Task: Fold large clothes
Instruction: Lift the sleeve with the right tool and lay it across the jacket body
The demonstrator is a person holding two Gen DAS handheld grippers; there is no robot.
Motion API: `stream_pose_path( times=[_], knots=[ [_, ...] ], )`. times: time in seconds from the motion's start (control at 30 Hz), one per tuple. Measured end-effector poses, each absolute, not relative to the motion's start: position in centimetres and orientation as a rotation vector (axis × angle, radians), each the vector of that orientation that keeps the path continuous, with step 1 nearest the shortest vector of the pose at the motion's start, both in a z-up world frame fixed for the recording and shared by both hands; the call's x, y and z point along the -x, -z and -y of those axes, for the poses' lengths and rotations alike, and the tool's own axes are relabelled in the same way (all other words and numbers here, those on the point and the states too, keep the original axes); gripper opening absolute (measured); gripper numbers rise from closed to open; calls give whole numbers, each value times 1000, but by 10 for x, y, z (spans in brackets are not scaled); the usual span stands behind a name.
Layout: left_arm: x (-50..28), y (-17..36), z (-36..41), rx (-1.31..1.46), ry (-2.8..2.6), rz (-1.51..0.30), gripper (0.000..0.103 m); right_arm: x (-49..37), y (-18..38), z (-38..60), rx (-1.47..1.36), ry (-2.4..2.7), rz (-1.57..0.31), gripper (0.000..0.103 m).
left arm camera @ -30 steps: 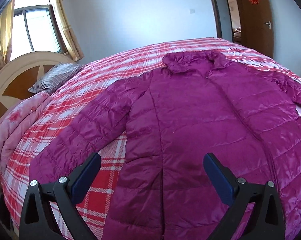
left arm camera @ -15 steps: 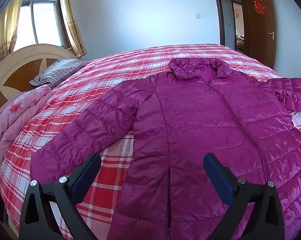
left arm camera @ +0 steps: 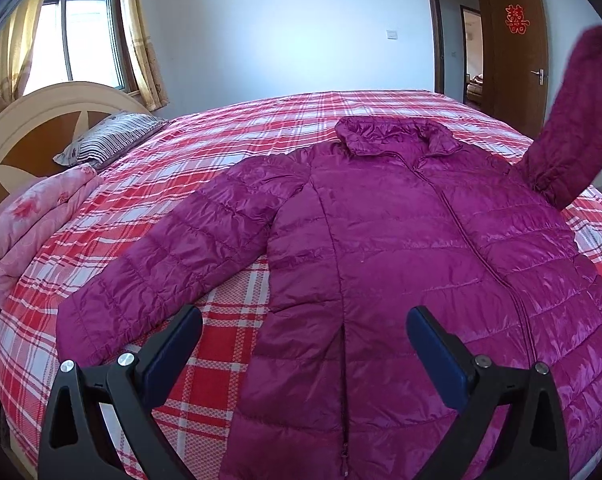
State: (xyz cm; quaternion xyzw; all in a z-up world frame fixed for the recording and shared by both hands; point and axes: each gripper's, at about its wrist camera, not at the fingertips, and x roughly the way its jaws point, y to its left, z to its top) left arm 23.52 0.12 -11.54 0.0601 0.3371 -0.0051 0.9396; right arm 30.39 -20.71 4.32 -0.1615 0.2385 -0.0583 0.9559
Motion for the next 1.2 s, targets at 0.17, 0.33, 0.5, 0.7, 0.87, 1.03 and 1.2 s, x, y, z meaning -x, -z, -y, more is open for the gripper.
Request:
stream_pose_path(
  times=[0.17, 0.33, 0.5, 0.7, 0.87, 1.03, 1.2],
  knots=[
    [-236, 118, -16, -97, -3, -694, 102, -324, -34, 146, 430, 13, -480, 12],
    [-239, 124, -29, -85, -19, -713, 102, -349, -4, 95, 466, -73, -521, 12],
    [-242, 129, -43, -82, -37, -729, 102, -373, 30, 51, 452, -151, -582, 12],
    [-248, 137, -59, -85, -71, -751, 102, -385, 67, 16, 419, -231, -648, 12],
    [-256, 137, -66, -107, -92, -765, 102, -397, 90, 3, 291, -347, -700, 36],
    [-266, 118, -66, -152, -105, -735, 102, -396, 87, 21, 44, -469, -677, 77],
    [-281, 82, -48, -173, -78, -656, 102, -388, 72, 68, -63, -427, -595, 78]
  ],
)
